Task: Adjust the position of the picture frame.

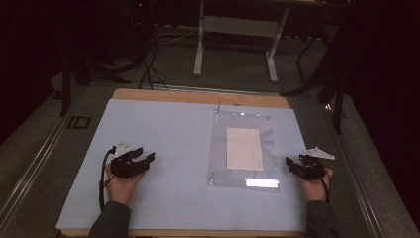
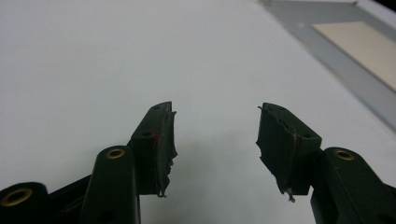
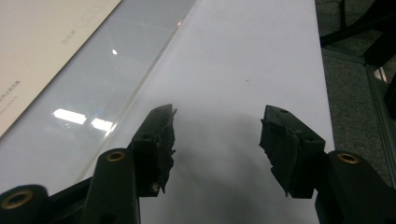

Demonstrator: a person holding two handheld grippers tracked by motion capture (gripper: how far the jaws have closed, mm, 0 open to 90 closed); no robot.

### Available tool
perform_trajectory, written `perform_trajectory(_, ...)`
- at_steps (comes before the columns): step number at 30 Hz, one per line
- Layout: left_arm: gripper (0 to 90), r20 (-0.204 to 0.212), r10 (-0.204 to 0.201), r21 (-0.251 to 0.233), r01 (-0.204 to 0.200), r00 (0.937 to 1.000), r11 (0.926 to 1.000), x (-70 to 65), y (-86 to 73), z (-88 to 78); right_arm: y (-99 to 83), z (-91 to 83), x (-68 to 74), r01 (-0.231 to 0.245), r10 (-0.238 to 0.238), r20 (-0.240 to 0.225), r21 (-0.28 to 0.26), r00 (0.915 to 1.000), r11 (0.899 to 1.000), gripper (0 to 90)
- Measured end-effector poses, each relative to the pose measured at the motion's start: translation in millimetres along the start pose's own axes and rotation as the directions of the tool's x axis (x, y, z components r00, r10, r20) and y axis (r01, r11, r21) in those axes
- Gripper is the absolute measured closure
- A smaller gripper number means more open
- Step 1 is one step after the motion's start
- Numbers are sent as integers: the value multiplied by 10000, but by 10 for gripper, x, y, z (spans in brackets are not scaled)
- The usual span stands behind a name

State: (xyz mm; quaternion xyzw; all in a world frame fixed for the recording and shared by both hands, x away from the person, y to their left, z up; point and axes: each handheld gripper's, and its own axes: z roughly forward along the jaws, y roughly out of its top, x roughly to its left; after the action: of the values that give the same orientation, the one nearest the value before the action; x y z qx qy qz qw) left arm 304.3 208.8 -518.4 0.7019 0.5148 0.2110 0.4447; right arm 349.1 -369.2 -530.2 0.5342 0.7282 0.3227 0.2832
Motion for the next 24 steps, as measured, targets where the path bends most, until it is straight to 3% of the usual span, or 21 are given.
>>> perform_trajectory(6,473,668,415,70,-421,9969,9991,-154,34,75,-2,9,12,66,-66,-32,14,10000,10000,435)
perform_trajectory(7,472,904,663,50,-670,9937,9977,-248,52,103,1,7,19,48,-48,-41,12,10000,10000,435)
perform_trajectory(11,470,1204,887,-78,-884,9888,9961,-397,81,135,2,0,19,62,-62,-46,-18,10000,10000,435)
perform_trajectory(16,472,1624,894,-276,-861,9827,9959,-603,111,198,3,-9,21,58,-59,-74,-77,10000,10000,436)
perform_trajectory(21,469,1792,1008,-386,-954,9786,9947,-741,112,250,1,-9,19,74,-74,-92,-83,9999,9999,435)
perform_trajectory(24,467,2048,1086,-449,-1015,9728,9938,-835,131,279,1,-9,19,29,-30,-84,-63,10000,10000,435)
